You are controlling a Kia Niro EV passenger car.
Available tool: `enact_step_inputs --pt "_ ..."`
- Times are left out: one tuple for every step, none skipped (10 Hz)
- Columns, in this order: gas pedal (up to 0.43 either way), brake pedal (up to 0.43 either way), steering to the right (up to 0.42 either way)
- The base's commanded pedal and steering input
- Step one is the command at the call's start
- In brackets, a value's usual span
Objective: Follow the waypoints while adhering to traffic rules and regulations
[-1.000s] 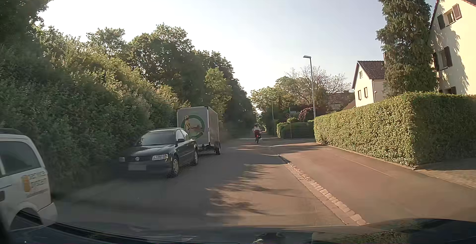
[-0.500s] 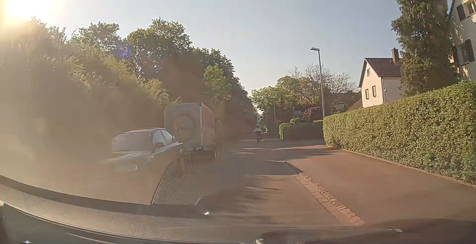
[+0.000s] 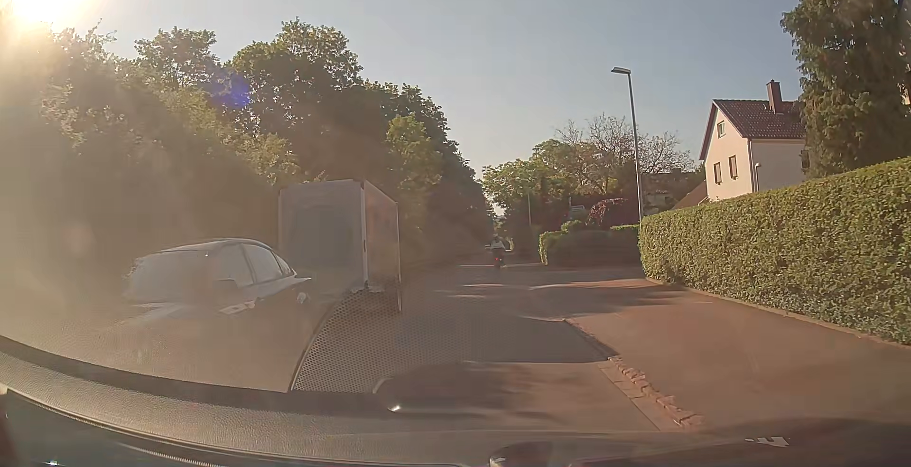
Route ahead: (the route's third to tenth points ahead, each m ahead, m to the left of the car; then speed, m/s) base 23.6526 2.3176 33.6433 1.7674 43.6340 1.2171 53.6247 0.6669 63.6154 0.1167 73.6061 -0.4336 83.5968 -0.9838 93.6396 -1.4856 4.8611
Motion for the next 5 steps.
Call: enact_step_inputs --pt "0.028 0.000 -0.005" --pt "0.028 0.000 -0.005" --pt "0.028 0.000 -0.005" --pt "0.028 0.000 -0.005" --pt "0.028 0.000 -0.005"
